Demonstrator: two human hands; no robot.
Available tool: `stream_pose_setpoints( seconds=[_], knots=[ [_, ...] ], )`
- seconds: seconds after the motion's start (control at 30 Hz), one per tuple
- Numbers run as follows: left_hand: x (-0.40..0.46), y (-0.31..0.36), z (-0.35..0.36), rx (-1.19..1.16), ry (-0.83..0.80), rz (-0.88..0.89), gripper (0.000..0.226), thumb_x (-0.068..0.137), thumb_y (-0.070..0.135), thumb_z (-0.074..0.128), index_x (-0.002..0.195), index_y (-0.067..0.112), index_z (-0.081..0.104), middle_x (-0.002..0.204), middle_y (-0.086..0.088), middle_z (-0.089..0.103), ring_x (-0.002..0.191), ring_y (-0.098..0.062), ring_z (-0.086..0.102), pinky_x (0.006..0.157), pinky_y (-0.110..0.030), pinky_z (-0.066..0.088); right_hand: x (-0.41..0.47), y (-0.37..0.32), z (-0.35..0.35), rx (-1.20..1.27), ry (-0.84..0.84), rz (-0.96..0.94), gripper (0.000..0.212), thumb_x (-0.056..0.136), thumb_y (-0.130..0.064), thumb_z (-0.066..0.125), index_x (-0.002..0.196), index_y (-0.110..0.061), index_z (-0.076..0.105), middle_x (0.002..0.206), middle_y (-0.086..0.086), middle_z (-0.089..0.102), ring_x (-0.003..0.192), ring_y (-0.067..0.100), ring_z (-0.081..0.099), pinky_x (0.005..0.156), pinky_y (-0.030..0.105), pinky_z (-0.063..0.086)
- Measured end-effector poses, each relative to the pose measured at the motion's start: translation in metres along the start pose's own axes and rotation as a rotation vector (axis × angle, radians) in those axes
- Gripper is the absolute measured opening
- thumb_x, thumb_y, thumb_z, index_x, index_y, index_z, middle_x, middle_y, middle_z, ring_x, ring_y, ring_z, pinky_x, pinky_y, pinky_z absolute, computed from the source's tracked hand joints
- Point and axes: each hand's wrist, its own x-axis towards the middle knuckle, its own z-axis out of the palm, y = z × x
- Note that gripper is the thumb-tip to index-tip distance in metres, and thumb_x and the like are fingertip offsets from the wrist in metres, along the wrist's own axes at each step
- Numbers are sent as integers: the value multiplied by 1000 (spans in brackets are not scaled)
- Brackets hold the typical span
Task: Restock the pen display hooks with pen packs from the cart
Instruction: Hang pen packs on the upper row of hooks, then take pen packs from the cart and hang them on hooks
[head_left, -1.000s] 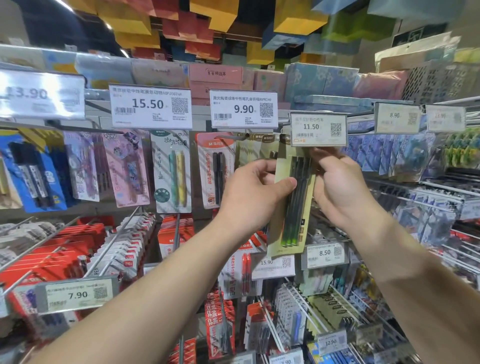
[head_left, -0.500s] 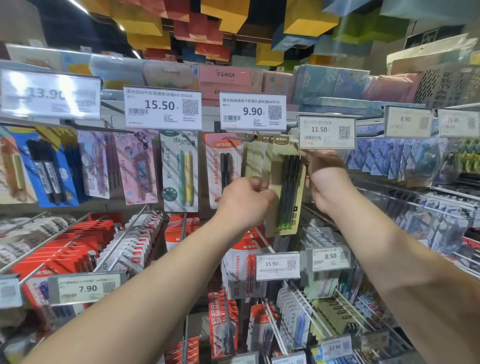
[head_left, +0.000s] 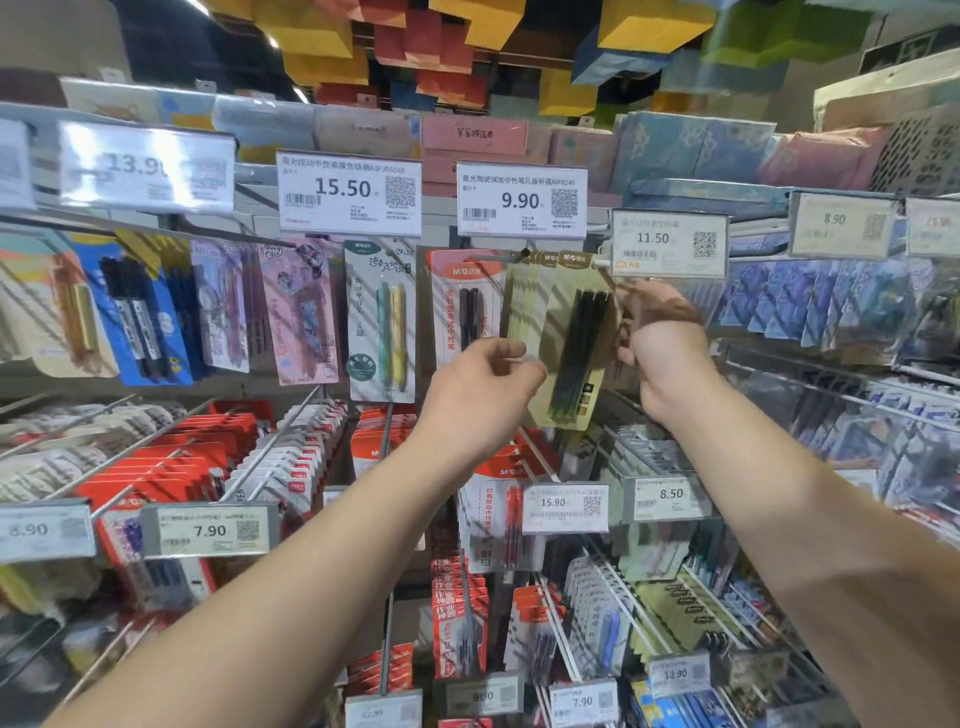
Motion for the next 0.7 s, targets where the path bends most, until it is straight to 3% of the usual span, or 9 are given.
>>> stream_pose_setpoints(
  seconds=[0.07,0.13,0.27,0.37,0.43,0.53,0.7],
  knots=[
    [-9,1,-3,-29,5,2,21,95,41,65,114,33,68,82,26,73,86,-5,70,89,-42,61,-3,4,-6,-26,59,12,16,105,-19,52,113,-17,65,95,-7,68,77,5,58,72,21,48],
    [-21,2,-5,-66,1,3,19,90,45,67,104,33,70,87,20,75,87,-11,73,91,-46,60,-11,8,-15,-43,129,33,17,103,-21,55,118,-17,62,103,-3,67,87,12,57,81,29,46],
    [-50,3,-6,-181,-39,-14,23,81,47,66,95,30,74,96,-2,78,88,-26,75,94,-58,58,-35,20,-36,-93,118,-4,16,100,-23,54,113,-15,57,86,-2,56,78,16,52,70,33,45],
    [-70,-3,1,-246,-85,-24,11,94,34,68,96,25,74,100,-8,77,78,-19,71,93,-60,58,-56,28,-53,-63,105,-24,9,102,-21,54,107,-19,61,89,-3,57,77,13,54,68,30,42],
    [-84,-5,10,-299,-111,-65,9,100,25,65,100,21,73,96,-12,77,73,-16,68,86,-55,62,-75,30,-65,-11,92,-25,9,103,-18,53,103,-20,61,85,-2,56,69,11,52,63,25,43],
    [-105,-6,25,-354,-188,-87,10,101,24,63,101,19,72,88,-2,77,70,-13,69,69,-36,60,-105,33,-86,55,98,-2,12,104,-14,52,97,-16,61,72,-1,54,58,12,49,50,21,39],
    [-135,-15,59,-431,-405,-149,13,102,21,60,106,15,71,91,-6,77,73,-18,71,64,-31,54,-160,37,-134,-82,127,64,15,103,-14,53,96,-10,65,68,2,59,57,16,57,50,29,42]
  ],
)
